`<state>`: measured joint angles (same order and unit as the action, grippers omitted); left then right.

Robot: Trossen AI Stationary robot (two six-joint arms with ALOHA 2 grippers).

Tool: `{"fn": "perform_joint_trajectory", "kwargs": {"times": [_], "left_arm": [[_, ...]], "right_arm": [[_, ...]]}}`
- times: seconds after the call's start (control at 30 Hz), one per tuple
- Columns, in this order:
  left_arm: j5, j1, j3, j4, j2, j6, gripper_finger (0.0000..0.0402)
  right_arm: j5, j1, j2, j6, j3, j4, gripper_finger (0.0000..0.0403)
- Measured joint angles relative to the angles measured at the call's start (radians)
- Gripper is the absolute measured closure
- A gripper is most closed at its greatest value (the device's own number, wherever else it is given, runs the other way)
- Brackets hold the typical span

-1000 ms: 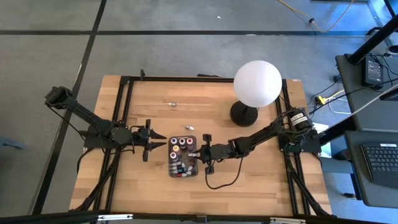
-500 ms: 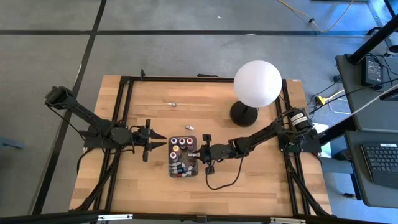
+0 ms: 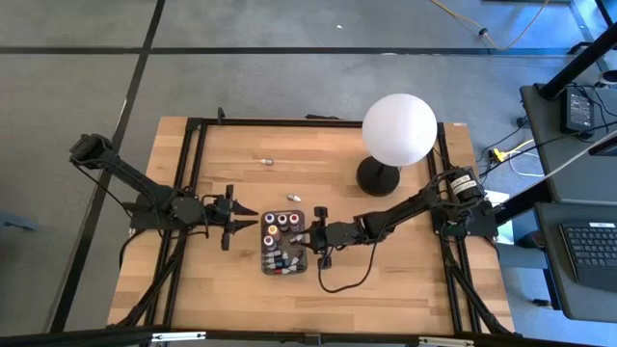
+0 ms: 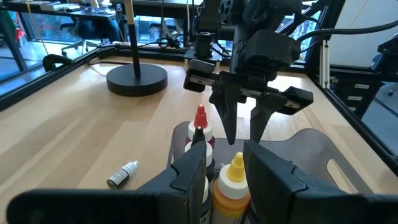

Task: Pick & Place food coloring
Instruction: Put the small red food coloring bottle into the black bin

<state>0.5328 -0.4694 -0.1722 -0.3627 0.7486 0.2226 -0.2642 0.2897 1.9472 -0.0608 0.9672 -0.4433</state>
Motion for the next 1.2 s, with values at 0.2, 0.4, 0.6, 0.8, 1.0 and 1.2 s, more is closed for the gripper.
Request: {"fn": "perform_joint_trajectory", "kwargs": {"times": [0.2, 0.4, 0.6, 0.8, 1.0, 1.2], "left_arm": [[0.071, 0.000, 0.000, -0.029, 0.000, 0.019, 0.0297], [0.169, 0.078, -0.071, 0.037, -0.001, -0.024, 0.0297], [0.105, 0.309, -0.298, 0.487, 0.014, -0.012, 0.0312], [-0.076, 0.616, -0.468, 0.819, 0.027, 0.011, 0.0333], [-0.387, 0.900, -0.474, 0.840, 0.100, -0.114, 0.0351], [-0.494, 1.011, -0.474, 0.776, 0.231, -0.170, 0.0356]], "right_arm": [[0.005, 0.001, -0.105, -0.031, -0.002, 0.122, 0.0257], [0.004, -0.005, -0.271, -0.023, -0.002, 0.346, 0.0259], [-0.006, -0.006, -0.377, 0.019, -0.001, 0.438, 0.0259], [-0.011, -0.019, -0.392, 0.026, -0.001, 0.462, 0.0259], [-0.003, -0.060, -0.399, 0.054, -0.002, 0.611, 0.0260], [0.057, -0.067, -0.488, 0.079, -0.145, 0.510, 0.0260]]}}
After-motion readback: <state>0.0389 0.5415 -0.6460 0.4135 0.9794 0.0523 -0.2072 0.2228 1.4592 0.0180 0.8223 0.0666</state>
